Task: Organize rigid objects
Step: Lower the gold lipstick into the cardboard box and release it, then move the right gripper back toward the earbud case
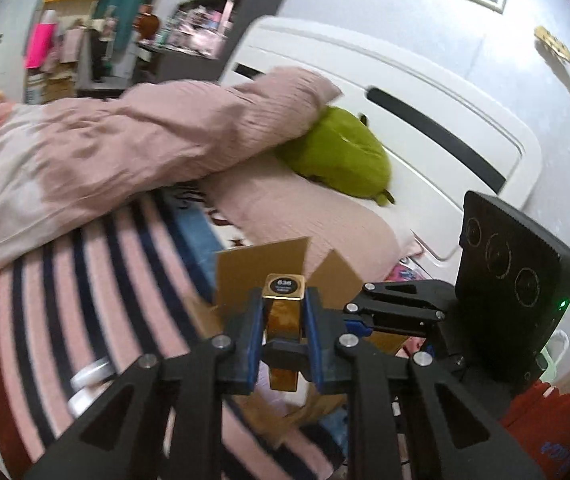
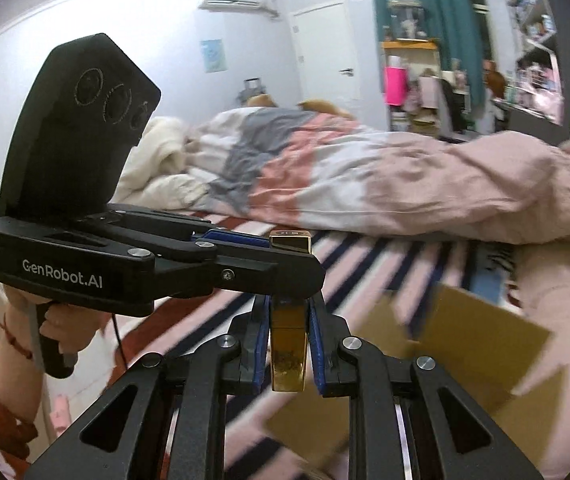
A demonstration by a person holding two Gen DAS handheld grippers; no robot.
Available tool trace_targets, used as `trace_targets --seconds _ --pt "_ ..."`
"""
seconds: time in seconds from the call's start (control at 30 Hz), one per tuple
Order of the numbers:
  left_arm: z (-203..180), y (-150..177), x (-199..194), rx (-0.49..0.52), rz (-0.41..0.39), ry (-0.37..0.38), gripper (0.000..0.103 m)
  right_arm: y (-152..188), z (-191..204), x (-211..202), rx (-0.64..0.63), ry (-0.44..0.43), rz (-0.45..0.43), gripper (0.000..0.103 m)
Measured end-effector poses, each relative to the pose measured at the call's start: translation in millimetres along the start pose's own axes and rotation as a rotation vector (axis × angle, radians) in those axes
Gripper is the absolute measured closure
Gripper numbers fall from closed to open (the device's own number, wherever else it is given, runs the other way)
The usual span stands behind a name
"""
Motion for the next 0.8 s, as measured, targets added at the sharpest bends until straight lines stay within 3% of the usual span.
trace_targets --seconds 0.13,0.27,0.5,0.6,0.67,0.8 --pt "-10.1 -3.3 47.4 0.011 0.092 0.041 0.086 11.7 -37.4 -11.6 0.056 0.075 0.081 0.09" --pt "-10.6 6.6 85.8 0.007 0.178 0.03 0.086 30.2 -62.3 0.0 0.107 0.103 0.188 0.089" --pt "-6.2 17.2 105.7 0.001 0.244 -0.013 0.086 45.4 -76.2 23.0 0.125 0.137 0.337 0.088" --pt "-1.9 20.2 97.4 -0.002 0.231 -0.087 0.079 50.1 -74.0 27.8 0.115 0.156 0.376 0.087" --pt "0.2 21.7 83.1 -0.001 0.202 -0.114 0.067 52.2 -72.6 27.4 0.11 0.179 0.386 0.084" --pt "15.5 21.5 39.5 -0.041 0.119 -0.143 0.066 49.5 -66.7 21.1 0.102 0.211 0.367 0.08"
Point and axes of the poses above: each gripper's, at about its wrist camera, not at the fingertips, and x roughly the way its jaws point, z to its left, y to its underside, the point moved 2 cm from there along x, roughly the way its jaws point, and after that the axes turned 4 degrees about z, right-handed, at the moved point
